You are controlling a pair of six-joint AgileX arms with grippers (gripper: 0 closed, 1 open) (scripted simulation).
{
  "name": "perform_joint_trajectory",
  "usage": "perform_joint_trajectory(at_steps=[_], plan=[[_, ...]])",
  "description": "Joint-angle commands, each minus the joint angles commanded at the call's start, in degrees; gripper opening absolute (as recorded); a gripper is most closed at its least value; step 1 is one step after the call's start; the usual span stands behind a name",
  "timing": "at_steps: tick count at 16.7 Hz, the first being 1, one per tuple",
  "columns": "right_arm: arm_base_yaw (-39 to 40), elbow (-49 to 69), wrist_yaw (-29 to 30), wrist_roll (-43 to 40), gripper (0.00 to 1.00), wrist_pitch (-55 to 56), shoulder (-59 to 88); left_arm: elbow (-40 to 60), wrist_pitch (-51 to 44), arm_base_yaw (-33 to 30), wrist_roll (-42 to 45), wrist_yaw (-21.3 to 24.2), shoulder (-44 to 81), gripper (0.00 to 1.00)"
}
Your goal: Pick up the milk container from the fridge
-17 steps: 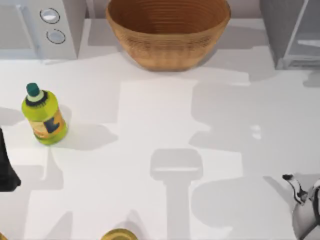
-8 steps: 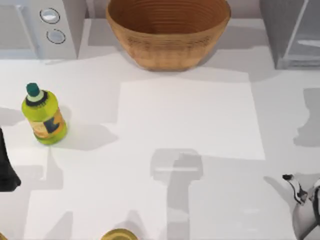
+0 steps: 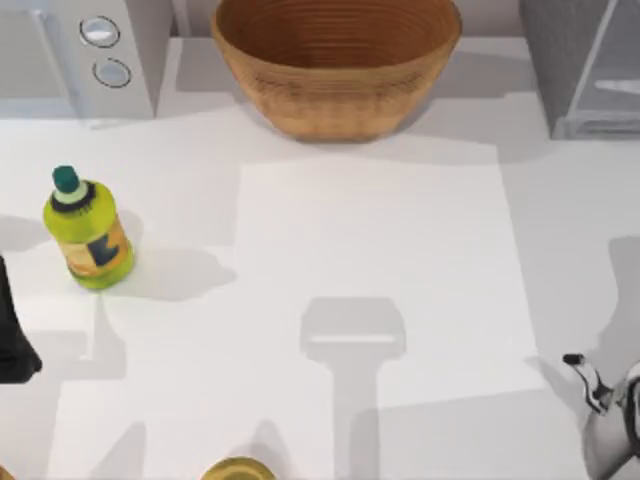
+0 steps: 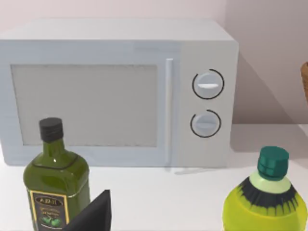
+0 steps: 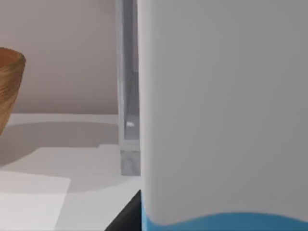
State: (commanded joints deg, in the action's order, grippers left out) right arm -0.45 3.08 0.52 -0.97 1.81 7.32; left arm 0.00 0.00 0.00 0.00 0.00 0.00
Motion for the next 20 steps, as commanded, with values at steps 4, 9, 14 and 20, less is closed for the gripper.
perform_joint_trajectory(at_steps=[4, 9, 14, 20], plan=[[0.42, -2.97, -0.52, 0.94, 0.00, -1.75, -7.04, 0.00, 0.00, 0.00, 0.00, 0.00, 0.00, 1.00], [0.17, -2.08, -0.41, 1.00, 0.00, -1.72, -7.44, 0.00, 0.00, 0.00, 0.00, 0.00, 0.00, 1.00], [0.73, -1.07, 1.73, 0.65, 0.00, 2.65, -2.21, 0.00, 0.00, 0.00, 0.00, 0.00, 0.00, 1.00], [6.84, 5.02, 7.03, 0.79, 0.00, 17.46, 19.81, 0.00, 0.00, 0.00, 0.00, 0.00, 0.00, 1.00]])
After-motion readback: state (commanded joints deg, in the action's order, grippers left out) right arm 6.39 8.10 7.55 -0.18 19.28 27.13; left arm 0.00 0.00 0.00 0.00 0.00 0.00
